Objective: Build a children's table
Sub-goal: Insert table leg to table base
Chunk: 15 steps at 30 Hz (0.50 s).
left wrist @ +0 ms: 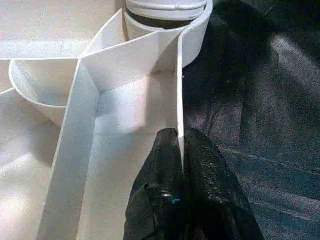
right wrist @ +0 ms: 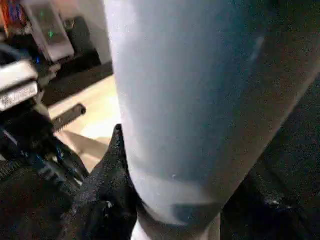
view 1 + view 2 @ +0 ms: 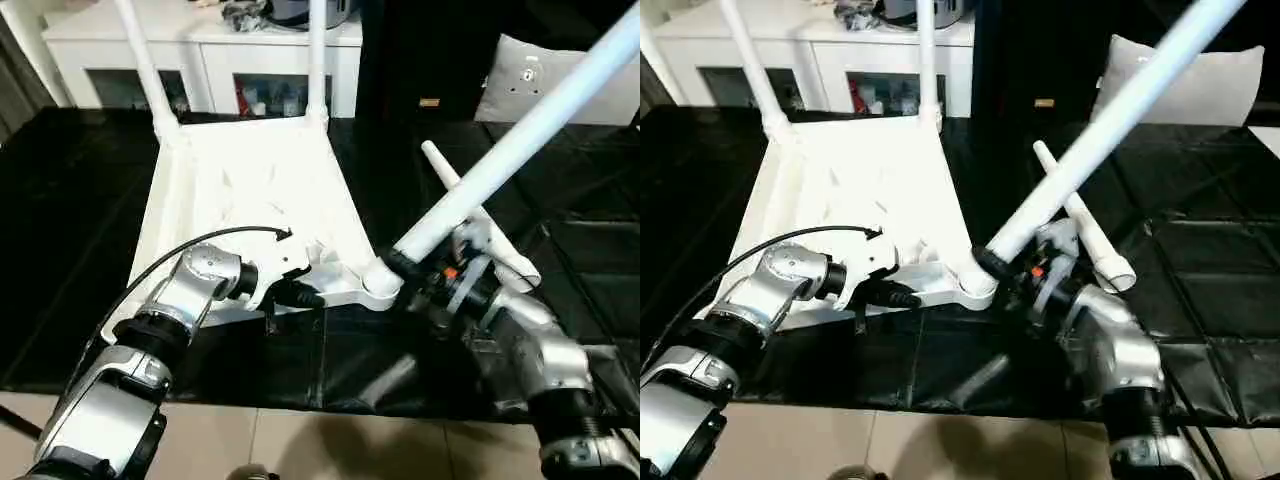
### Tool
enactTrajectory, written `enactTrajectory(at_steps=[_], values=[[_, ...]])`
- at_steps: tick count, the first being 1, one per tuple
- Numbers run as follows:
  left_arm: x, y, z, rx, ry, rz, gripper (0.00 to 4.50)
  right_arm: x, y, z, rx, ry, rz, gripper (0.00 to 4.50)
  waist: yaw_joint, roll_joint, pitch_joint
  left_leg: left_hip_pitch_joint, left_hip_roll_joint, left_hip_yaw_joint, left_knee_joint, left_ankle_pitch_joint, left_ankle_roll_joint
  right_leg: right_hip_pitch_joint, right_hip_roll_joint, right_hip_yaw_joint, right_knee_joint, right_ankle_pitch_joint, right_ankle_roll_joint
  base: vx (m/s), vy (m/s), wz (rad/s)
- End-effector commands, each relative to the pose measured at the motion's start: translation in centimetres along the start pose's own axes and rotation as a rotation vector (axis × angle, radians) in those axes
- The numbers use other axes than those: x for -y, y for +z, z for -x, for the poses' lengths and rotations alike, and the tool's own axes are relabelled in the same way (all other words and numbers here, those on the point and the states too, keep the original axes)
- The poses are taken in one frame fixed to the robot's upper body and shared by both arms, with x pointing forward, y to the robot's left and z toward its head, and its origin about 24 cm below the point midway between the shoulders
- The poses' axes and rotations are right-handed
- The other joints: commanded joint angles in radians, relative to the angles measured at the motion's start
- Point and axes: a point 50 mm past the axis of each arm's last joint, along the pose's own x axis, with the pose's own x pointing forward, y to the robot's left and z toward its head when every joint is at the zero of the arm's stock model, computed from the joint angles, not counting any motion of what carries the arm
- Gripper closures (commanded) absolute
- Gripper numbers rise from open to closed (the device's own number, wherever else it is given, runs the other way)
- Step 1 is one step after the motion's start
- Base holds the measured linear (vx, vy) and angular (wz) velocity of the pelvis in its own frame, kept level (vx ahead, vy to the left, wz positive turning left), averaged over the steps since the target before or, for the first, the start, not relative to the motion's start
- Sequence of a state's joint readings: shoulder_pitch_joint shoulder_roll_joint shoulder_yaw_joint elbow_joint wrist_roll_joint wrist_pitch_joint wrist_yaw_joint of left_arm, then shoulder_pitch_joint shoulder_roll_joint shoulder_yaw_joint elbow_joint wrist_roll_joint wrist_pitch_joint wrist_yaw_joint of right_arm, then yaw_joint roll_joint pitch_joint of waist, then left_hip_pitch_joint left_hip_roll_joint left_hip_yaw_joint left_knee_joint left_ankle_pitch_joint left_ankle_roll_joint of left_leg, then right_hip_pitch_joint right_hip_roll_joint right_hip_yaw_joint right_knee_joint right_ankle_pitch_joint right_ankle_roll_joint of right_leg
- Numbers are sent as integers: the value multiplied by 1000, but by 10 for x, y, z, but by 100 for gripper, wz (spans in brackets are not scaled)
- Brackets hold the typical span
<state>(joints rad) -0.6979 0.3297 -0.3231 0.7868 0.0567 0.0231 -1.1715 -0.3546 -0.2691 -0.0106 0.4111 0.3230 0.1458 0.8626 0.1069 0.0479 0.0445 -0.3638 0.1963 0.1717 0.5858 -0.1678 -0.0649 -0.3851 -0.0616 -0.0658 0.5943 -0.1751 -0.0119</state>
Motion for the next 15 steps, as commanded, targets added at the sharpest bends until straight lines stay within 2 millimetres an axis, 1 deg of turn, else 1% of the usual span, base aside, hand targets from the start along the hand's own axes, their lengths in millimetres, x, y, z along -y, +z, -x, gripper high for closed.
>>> enactTrajectory(at_steps=[1,2,3,4,5,6,7,8,9,10,12,14,15], values=[[-4,10,3,15,18,-51,450,-1,-41,11,-260,-42,13,263,-10,7,-52,21,31,-16,-79,-383,-12,30,-80,39,-95,-425,-166,0,0,0],[-4,9,4,4,14,-61,450,-1,-42,11,-283,-36,38,263,-13,8,-49,22,30,-17,-80,-392,-10,29,-80,40,-97,-447,-160,0,0,0],[-3,8,4,-11,8,-74,450,-1,-42,11,-311,-25,65,263,-17,5,-45,26,29,-18,-80,-416,-10,25,-81,38,-104,-499,-147,0,0,0],[-3,7,5,-23,1,-84,450,-2,-42,11,-330,-13,78,263,-19,5,-42,30,28,-19,-81,-435,-11,23,-83,38,-110,-552,-131,0,0,0],[-2,6,6,-32,-6,-91,450,-2,-43,11,-349,-2,86,263,-20,6,-43,33,28,-21,-80,-440,-11,22,-84,38,-111,-567,-125,0,0,0],[-2,5,6,-37,-10,-95,450,-3,-43,11,-364,6,90,263,-22,4,-44,32,28,-22,-81,-440,-11,22,-84,38,-112,-573,-120,0,0,0],[-1,4,7,-45,-19,-101,450,-3,-44,11,-382,18,96,263,-26,-3,-46,28,28,-21,-82,-423,-4,23,-83,40,-112,-561,-118,0,0,0],[0,4,7,-52,-31,-110,450,-3,-45,10,-398,27,99,263,-25,0,-46,30,28,-22,-82,-420,-2,22,-83,40,-110,-554,-120,0,0,0],[0,3,8,-60,-42,-120,450,-3,-45,9,-416,38,100,263,-26,-2,-48,26,30,-23,-84,-409,3,25,-83,40,-106,-532,-127,0,0,0],[0,3,10,-71,-55,-133,450,-3,-45,8,-441,54,98,263,-28,-2,-49,21,31,-22,-86,-397,4,27,-82,42,-104,-503,-133,0,0,0],[0,3,11,-77,-62,-140,450,-3,-45,6,-457,63,93,263,-29,-1,-50,21,31,-20,-86,-390,5,28,-81,43,-100,-470,-146,0,0,0],[-2,5,12,-80,-62,-150,450,-3,-45,5,-472,74,94,263,-29,-2,-52,23,32,-18,-85,-387,3,28,-81,44,-99,-447,-156,0,0,0],[-4,7,14,-81,-59,-157,450,-3,-44,5,-479,82,92,263,-30,-8,-51,23,31,-18,-86,-385,3,29,-81,44,-98,-447,-158,0,0,0]])
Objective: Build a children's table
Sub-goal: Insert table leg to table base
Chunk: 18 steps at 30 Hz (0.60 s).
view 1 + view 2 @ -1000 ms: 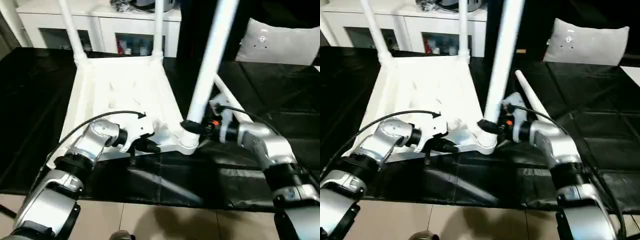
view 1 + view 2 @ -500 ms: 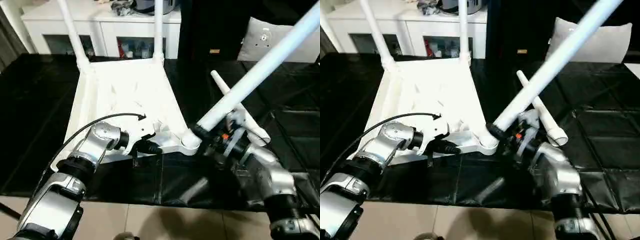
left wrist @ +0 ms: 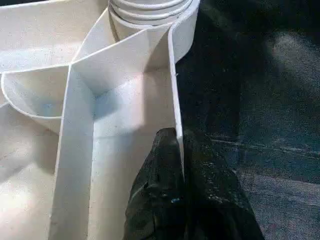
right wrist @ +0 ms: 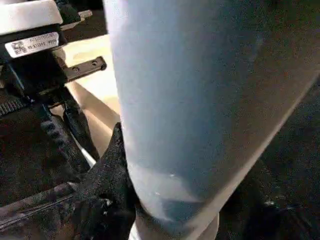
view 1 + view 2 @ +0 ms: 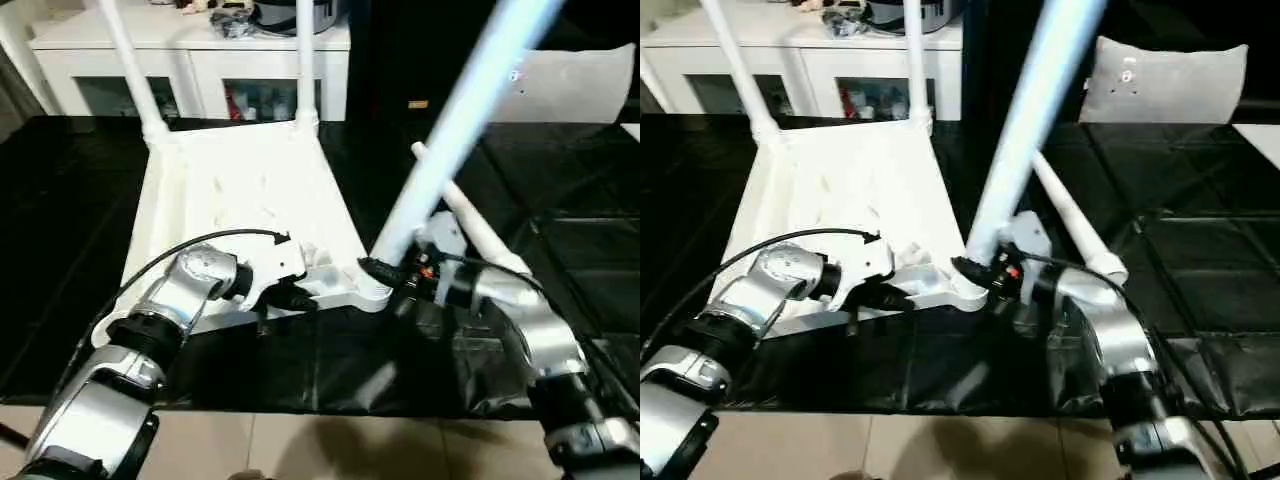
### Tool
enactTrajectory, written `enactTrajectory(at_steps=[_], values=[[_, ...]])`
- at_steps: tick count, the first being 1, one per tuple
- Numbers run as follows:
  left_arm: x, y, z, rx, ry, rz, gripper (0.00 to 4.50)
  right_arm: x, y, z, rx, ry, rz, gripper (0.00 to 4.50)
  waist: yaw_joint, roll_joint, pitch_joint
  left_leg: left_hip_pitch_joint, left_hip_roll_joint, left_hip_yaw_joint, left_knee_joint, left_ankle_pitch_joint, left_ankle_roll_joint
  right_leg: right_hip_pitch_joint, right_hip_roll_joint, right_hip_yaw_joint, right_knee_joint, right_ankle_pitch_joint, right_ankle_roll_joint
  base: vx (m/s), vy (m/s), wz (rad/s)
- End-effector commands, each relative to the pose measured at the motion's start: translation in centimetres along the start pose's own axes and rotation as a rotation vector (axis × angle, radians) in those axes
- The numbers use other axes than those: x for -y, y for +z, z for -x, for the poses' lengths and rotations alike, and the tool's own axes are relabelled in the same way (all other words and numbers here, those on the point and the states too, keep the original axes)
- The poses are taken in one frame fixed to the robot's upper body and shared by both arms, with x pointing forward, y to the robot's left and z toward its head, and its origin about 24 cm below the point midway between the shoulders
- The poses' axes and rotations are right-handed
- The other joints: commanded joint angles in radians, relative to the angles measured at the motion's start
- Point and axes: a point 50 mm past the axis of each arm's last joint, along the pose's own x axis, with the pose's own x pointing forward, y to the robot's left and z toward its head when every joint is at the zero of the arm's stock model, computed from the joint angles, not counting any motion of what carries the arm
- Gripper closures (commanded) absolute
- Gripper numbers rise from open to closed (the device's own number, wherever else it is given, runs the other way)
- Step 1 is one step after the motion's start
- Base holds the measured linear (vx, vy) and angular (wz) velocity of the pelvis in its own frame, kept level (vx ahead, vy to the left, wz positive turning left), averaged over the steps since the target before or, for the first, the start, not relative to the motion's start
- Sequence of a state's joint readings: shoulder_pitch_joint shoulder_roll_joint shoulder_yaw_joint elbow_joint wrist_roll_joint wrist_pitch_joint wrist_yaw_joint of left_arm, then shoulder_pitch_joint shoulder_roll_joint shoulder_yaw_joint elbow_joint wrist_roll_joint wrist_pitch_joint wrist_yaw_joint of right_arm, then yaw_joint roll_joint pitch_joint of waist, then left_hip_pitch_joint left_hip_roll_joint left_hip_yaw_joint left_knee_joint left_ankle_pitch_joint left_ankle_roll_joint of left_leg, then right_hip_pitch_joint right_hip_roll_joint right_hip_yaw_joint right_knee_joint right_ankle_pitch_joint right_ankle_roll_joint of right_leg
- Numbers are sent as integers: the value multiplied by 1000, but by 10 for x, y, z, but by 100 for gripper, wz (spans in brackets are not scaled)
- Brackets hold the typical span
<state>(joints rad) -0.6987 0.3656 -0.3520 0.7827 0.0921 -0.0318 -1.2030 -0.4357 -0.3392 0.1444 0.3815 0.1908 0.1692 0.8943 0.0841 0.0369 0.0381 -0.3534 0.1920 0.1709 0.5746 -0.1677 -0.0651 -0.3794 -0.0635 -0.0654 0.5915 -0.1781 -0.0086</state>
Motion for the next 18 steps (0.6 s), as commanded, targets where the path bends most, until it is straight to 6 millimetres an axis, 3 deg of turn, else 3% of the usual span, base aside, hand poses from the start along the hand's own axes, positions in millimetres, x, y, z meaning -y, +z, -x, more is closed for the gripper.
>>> enactTrajectory(at_steps=[1,5,6,8,11,15,18], values=[[-7,11,9,-30,-25,-95,450,-10,-59,10,-296,15,-143,263,-7,4,-44,13,36,-16,-75,-387,2,22,-79,44,-96,-448,-160,0,0,0],[-17,18,14,-46,-9,-121,450,-10,-54,4,-310,41,-152,263,-9,6,-43,19,32,-16,-74,-413,-4,19,-75,42,-103,-490,-146,0,0,0],[-20,21,15,-46,-3,-124,450,-11,-52,2,-313,52,-154,263,-7,12,-41,23,34,-17,-74,-424,-9,15,-78,43,-104,-504,-144,0,0,0],[-26,28,17,-46,15,-133,450,-16,-50,-1,-316,69,-159,263,-8,12,-42,23,35,-19,-75,-433,-14,16,-78,43,-107,-514,-138,0,0,0],[-34,35,20,-49,50,-139,450,-22,-47,-5,-315,87,-171,263,-7,13,-44,22,35,-19,-77,-419,-17,19,-76,44,-103,-470,-143,0,0,0],[-40,39,24,-54,66,-140,450,-27,-47,-8,-325,86,-176,263,-6,18,-49,14,36,-17,-77,-383,-17,28,-77,46,-92,-361,-180,0,0,0],[-41,37,27,-57,65,-131,450,-29,-48,-13,-337,67,-190,263,-7,16,-49,11,36,-15,-77,-359,-14,32,-77,45,-87,-318,-200,0,0,0]])
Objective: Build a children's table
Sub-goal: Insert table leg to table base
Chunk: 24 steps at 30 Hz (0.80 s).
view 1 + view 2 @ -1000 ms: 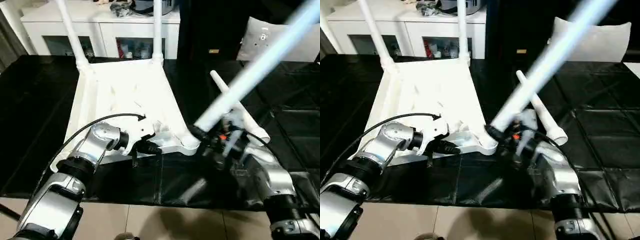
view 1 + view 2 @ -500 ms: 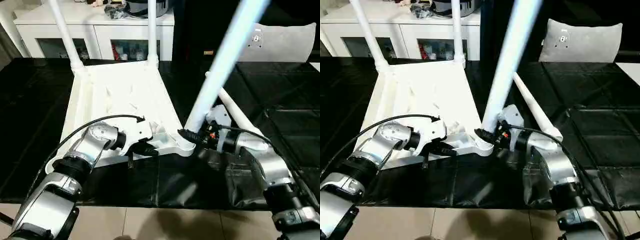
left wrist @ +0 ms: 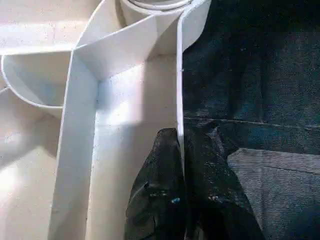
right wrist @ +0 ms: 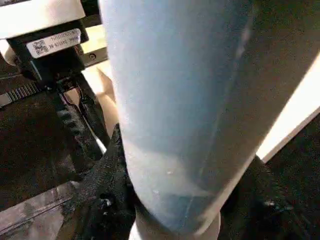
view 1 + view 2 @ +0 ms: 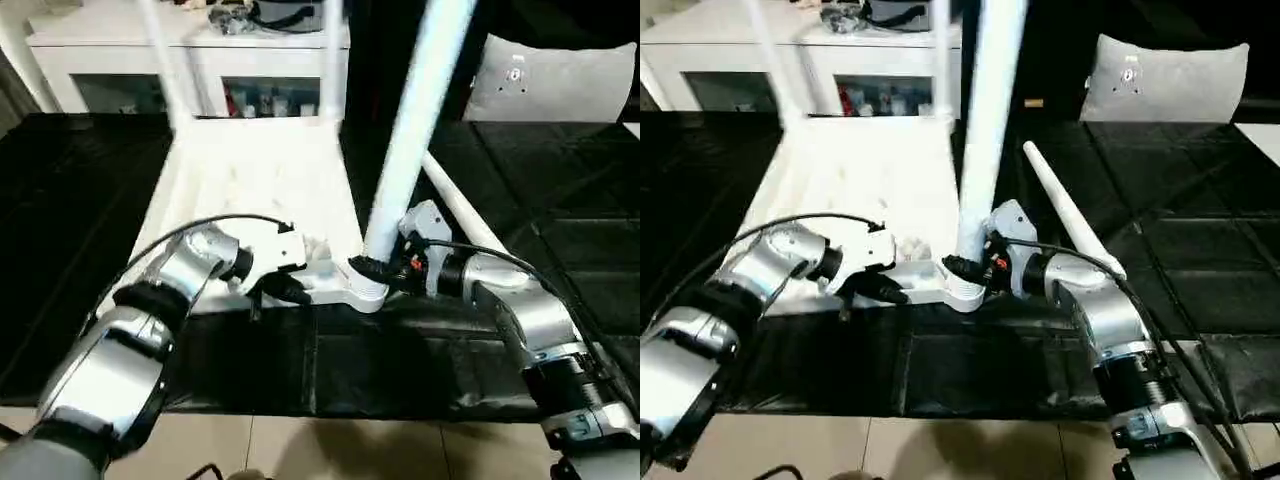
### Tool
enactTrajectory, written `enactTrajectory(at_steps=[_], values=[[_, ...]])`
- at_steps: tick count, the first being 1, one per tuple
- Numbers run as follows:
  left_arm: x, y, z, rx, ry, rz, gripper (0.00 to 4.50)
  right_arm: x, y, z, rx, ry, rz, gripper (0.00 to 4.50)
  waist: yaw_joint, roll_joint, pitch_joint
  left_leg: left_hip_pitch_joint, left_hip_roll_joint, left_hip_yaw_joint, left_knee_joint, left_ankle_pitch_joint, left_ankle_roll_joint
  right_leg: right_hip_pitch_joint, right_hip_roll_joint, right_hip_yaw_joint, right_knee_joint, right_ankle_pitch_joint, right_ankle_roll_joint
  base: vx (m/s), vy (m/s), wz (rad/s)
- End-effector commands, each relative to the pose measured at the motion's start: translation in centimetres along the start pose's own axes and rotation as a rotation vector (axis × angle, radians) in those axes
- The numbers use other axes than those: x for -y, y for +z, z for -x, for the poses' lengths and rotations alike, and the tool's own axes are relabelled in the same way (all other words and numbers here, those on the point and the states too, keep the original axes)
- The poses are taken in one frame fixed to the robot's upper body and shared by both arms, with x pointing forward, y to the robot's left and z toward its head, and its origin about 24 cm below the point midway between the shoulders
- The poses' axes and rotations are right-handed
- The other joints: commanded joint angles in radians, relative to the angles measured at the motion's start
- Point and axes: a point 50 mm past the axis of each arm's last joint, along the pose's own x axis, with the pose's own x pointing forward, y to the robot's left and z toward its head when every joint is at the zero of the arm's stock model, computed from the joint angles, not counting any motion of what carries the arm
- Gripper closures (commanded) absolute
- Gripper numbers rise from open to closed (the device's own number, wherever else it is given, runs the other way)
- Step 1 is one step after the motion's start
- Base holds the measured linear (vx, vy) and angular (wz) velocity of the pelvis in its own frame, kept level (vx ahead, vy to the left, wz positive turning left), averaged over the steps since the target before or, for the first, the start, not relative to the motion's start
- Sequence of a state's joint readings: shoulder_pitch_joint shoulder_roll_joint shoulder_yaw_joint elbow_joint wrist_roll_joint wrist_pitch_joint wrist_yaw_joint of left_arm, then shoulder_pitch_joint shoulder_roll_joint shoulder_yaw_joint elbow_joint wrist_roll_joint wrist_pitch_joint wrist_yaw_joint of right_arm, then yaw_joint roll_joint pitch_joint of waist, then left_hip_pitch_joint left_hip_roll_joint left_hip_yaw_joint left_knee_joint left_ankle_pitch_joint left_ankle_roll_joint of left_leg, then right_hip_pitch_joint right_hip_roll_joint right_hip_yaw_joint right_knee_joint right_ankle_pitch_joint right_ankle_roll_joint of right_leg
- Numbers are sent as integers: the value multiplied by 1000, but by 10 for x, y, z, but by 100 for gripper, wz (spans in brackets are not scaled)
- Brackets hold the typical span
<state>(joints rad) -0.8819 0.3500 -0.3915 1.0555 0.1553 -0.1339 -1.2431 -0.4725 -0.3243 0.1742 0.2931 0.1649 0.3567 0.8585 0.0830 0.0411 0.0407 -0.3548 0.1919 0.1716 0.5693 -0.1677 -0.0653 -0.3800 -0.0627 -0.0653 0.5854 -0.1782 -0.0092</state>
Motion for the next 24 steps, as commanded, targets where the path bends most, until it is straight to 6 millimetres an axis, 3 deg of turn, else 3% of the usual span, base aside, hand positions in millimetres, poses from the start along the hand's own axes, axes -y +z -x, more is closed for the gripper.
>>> enactTrajectory(at_steps=[1,3,4,7,8,9,11,12,13,15,17,18,19,20,22,23,24], values=[[-18,22,24,47,95,-70,450,-23,-61,-10,-266,54,-171,263,-5,9,-51,13,38,-16,-73,-359,-13,32,-79,45,-81,-327,-203,0,0,0],[-17,19,24,51,89,-57,450,-24,-61,-12,-269,44,-175,263,-7,7,-49,12,38,-17,-74,-364,-15,33,-81,45,-82,-352,-199,0,0,0],[-14,14,24,63,79,-35,450,-24,-60,-15,-272,28,-183,263,-11,0,-47,13,37,-17,-75,-375,-16,30,-81,45,-85,-380,-193,0,0,0],[-5,5,24,91,68,10,450,-23,-60,-18,-270,5,-195,263,-27,2,-44,13,41,-22,-79,-398,-25,28,-88,47,-86,-439,-182,0,0,0],[1,-2,23,103,71,40,450,-22,-58,-19,-267,-13,-202,263,-29,-5,-42,13,40,-20,-80,-404,-22,25,-85,46,-91,-454,-179,0,0,0],[2,-3,23,106,74,48,450,-22,-58,-19,-266,-18,-205,263,-34,1,-42,14,41,-23,-81,-414,-26,24,-87,47,-88,-462,-179,0,0,0],[9,-8,21,109,90,70,450,-21,-57,-20,-265,-33,-205,263,-43,-2,-42,11,44,-24,-84,-409,-26,22,-84,48,-86,-444,-181,0,0,0],[28,-18,16,115,178,151,450,-23,-53,-21,-242,-54,-217,263,-47,-5,-46,12,51,-26,-85,-399,-37,27,-88,52,-75,-400,-190,0,0,0],[37,-20,15,116,221,186,450,-24,-51,-20,-232,-58,-219,263,-57,-5,-39,2,53,-23,-94,-390,-31,27,-78,48,-72,-382,-192,0,0,0],[45,-20,14,124,252,213,450,-25,-50,-20,-223,-63,-225,263,-58,-6,-42,13,44,-19,-84,-395,-21,21,-81,52,-84,-442,-176,0,0,0],[54,-16,14,143,281,247,450,-26,-49,-19,-211,-71,-236,263,-58,-9,-42,11,45,-18,-85,-371,-17,21,-78,54,-87,-434,-170,0,0,0],[58,-11,14,163,285,253,450,-26,-49,-18,-207,-74,-236,263,-59,-26,-41,13,40,-13,-82,-375,-8,15,-72,52,-94,-448,-159,0,0,0],[58,-4,15,174,291,242,450,-26,-48,-17,-202,-76,-232,263,-51,-29,-41,12,42,-17,-84,-364,-5,19,-79,53,-87,-461,-156,0,0,0],[59,2,16,179,298,235,450,-25,-48,-17,-199,-78,-230,263,-49,-25,-39,13,41,-15,-83,-365,-3,14,-77,53,-93,-475,-148,0,0,0],[58,9,17,169,310,208,450,-26,-47,-19,-196,-76,-228,263,-45,-25,-37,20,40,-17,-84,-406,-17,6,-74,51,-102,-515,-126,0,0,0],[58,13,16,173,304,199,450,-26,-47,-20,-197,-71,-225,263,-44,-20,-36,20,39,-19,-85,-417,-21,6,-74,50,-102,-519,-121,0,0,0],[59,16,15,179,296,193,450,-27,-48,-22,-199,-68,-224,263,-47,-23,-35,18,38,-22,-87,-436,-26,7,-72,48,-103,-524,-112,0,0,0]])
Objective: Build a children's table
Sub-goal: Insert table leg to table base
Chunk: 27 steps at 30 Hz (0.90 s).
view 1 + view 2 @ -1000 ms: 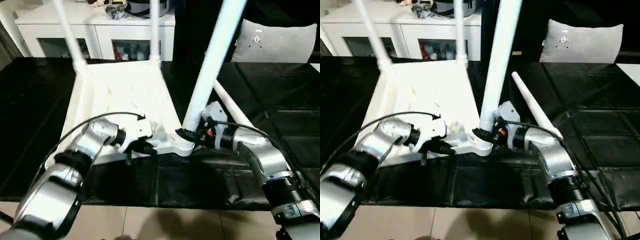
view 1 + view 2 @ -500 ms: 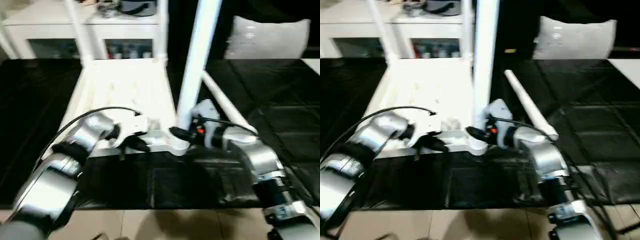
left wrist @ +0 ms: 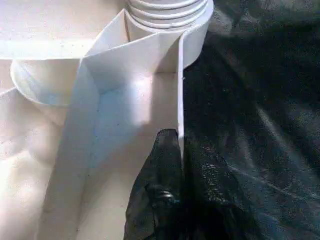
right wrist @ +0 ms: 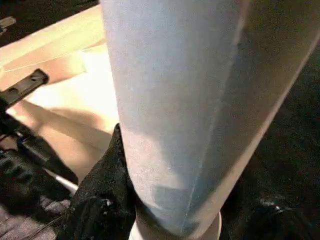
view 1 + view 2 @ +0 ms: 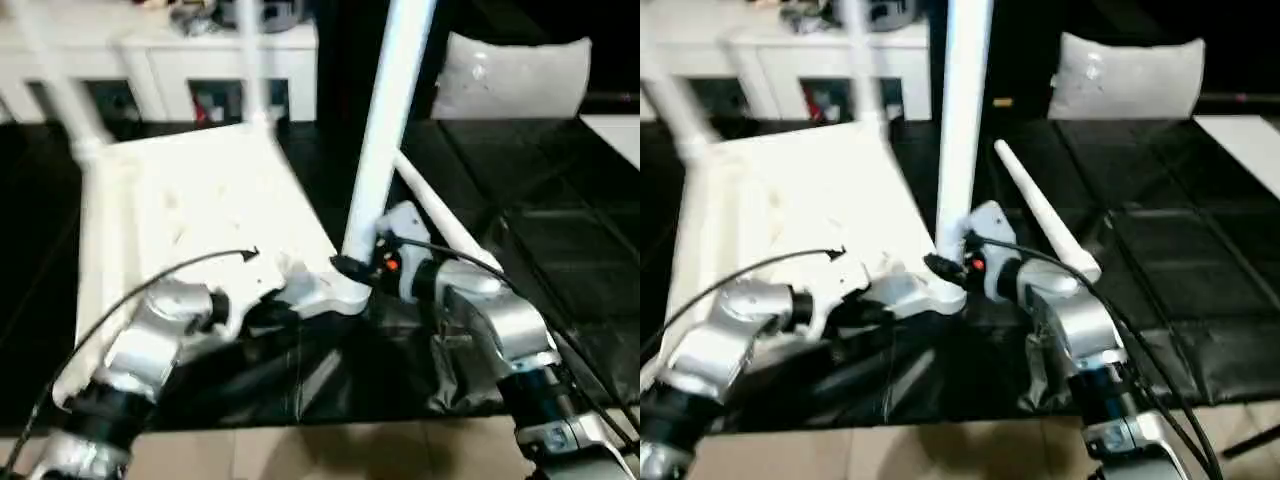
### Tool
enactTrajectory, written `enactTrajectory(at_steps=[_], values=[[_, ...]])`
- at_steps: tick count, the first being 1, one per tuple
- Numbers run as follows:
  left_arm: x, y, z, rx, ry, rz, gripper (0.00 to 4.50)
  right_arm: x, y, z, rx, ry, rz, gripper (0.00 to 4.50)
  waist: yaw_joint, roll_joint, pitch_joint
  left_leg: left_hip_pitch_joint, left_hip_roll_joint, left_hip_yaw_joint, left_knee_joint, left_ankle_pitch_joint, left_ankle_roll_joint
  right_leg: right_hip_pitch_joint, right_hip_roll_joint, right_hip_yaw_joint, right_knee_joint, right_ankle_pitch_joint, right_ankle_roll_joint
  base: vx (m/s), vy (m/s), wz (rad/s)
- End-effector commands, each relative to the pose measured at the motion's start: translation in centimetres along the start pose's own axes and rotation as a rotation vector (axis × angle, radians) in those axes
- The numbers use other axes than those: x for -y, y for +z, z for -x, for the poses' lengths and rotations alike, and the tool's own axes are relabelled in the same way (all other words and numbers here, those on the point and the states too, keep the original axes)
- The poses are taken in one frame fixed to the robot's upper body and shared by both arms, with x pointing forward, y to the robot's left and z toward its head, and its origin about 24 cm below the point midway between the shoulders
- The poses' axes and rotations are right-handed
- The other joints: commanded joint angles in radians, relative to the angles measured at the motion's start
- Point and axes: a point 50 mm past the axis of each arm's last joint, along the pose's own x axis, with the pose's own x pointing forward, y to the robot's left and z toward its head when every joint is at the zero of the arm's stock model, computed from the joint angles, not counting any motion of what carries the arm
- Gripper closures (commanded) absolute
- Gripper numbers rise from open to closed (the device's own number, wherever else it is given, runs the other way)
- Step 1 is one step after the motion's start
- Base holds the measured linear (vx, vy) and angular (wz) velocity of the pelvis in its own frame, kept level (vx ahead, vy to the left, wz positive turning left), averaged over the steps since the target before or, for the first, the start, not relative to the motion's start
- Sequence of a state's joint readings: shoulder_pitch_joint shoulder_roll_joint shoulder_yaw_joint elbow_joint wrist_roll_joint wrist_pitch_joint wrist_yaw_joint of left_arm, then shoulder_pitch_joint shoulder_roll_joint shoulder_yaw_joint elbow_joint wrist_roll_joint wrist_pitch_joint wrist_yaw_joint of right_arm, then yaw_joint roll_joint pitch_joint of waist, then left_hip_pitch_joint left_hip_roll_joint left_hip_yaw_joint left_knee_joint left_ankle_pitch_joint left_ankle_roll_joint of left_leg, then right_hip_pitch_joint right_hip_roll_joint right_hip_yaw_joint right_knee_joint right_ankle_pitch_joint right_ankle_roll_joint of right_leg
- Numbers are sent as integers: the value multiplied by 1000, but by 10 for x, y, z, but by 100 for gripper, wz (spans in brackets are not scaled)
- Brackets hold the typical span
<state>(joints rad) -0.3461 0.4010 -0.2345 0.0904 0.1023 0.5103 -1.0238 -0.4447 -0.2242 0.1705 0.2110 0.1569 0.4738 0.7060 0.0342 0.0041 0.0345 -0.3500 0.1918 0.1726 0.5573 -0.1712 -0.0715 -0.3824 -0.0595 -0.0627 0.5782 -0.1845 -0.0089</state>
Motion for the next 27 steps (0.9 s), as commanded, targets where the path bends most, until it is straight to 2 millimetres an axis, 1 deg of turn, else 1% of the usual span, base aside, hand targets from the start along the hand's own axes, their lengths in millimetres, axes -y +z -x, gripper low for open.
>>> enactTrajectory(at_steps=[1,2,3,4,5,6,7,8,9,10,11,12,13,14,15,16,18,19,20,21,22,23,24,25,27], values=[[1,29,4,85,17,-81,450,-6,-51,-4,-220,2,-124,263,-1,15,-30,13,38,-25,-76,-444,-24,11,-75,45,-97,-514,-107,0,0,0],[4,31,3,81,18,-77,450,-6,-51,-4,-220,-3,-121,263,-1,20,-30,12,37,-26,-75,-447,-25,11,-76,44,-97,-515,-107,0,0,0],[7,31,3,75,19,-75,450,-6,-50,-5,-216,-13,-119,263,-2,16,-31,12,37,-26,-75,-449,-26,11,-76,45,-96,-507,-110,0,0,0],[8,31,2,72,20,-74,450,-5,-49,-6,-213,-19,-122,263,-2,24,-31,13,37,-27,-75,-448,-28,11,-76,45,-94,-498,-113,0,0,0],[8,32,1,66,28,-74,450,-3,-48,-7,-203,-32,-138,263,-5,19,-30,12,35,-25,-73,-449,-25,10,-75,45,-96,-498,-114,0,0,0],[8,33,1,64,29,-77,450,-2,-48,-8,-198,-35,-149,263,-5,18,-30,11,34,-25,-72,-444,-23,11,-76,44,-97,-501,-116,0,0,0],[8,33,1,62,31,-78,450,-1,-48,-9,-192,-35,-163,263,-6,24,-30,10,34,-26,-72,-443,-22,12,-75,44,-97,-504,-114,0,0,0],[7,34,0,60,31,-78,450,-1,-47,-10,-189,-35,-171,263,-7,22,-30,10,34,-26,-72,-445,-22,12,-75,43,-98,-504,-113,0,0,0],[7,33,0,58,32,-80,450,0,-47,-10,-186,-39,-173,207,-8,22,-31,11,34,-26,-72,-448,-22,12,-75,43,-98,-503,-114,0,0,0],[6,33,1,52,33,-88,450,3,-47,-11,-180,-49,-177,193,-11,21,-31,11,33,-27,-72,-453,-22,11,-74,42,-97,-494,-119,0,0,0],[5,33,1,49,34,-90,450,4,-47,-12,-179,-53,-177,193,-13,20,-32,10,33,-28,-71,-453,-23,12,-74,41,-95,-489,-123,0,0,0],[4,32,2,50,39,-94,450,5,-47,-12,-175,-54,-173,187,-13,21,-36,9,34,-27,-70,-439,-23,12,-75,43,-94,-464,-134,0,0,0],[4,32,2,50,40,-95,450,5,-47,-12,-174,-54,-172,187,-11,19,-36,9,35,-24,-69,-424,-19,13,-74,45,-90,-425,-145,0,0,0],[3,32,2,50,42,-94,450,5,-46,-13,-172,-55,-171,175,-12,18,-36,6,35,-24,-70,-412,-17,17,-72,45,-86,-408,-150,0,0,0],[3,32,3,48,43,-93,450,6,-46,-13,-168,-57,-170,175,-11,21,-37,3,36,-23,-70,-396,-15,20,-73,45,-83,-382,-158,0,0,0],[1,31,4,41,46,-91,450,8,-45,-13,-161,-64,-163,150,-11,21,-37,4,36,-21,-69,-386,-14,20,-72,45,-81,-362,-166,0,0,0],[0,29,4,36,51,-90,450,9,-45,-12,-149,-69,-156,148,-10,20,-39,4,34,-18,-67,-368,-10,23,-73,45,-79,-342,-177,0,0,0],[-2,29,4,34,55,-90,450,10,-44,-11,-136,-65,-153,128,-9,18,-41,1,34,-17,-65,-341,-4,26,-73,46,-77,-315,-184,0,0,0],[-2,29,4,33,57,-90,450,11,-43,-10,-127,-62,-150,128,-7,19,-42,-1,35,-17,-65,-327,-1,28,-75,47,-75,-298,-187,0,0,0],[-5,28,4,31,64,-89,450,13,-42,-7,-119,-79,-137,115,-5,17,-44,-3,35,-15,-64,-291,4,32,-72,46,-69,-258,-192,0,0,0],[-6,28,4,30,70,-88,450,13,-42,-5,-109,-76,-124,103,-3,21,-44,-2,35,-13,-62,-271,10,30,-72,46,-68,-239,-200,0,0,0],[-6,28,4,29,70,-88,450,14,-42,-5,-107,-75,-123,95,1,21,-46,-1,34,-11,-59,-259,12,31,-72,46,-69,-228,-202,0,0,0],[-10,27,4,36,87,-88,450,13,-41,0,-89,-57,-114,82,5,19,-49,-5,34,-10,-56,-228,17,36,-71,46,-63,-184,-203,0,0,0],[-15,28,3,49,109,-83,450,13,-40,7,-75,-46,-108,71,8,17,-52,-5,34,-10,-54,-200,25,37,-69,45,-58,-144,-208,0,0,0],[-18,28,3,54,116,-79,450,13,-41,11,-69,-45,-102,58,14,18,-54,-6,35,-8,-49,-168,36,38,-69,46,-53,-94,-214,0,0,0]])
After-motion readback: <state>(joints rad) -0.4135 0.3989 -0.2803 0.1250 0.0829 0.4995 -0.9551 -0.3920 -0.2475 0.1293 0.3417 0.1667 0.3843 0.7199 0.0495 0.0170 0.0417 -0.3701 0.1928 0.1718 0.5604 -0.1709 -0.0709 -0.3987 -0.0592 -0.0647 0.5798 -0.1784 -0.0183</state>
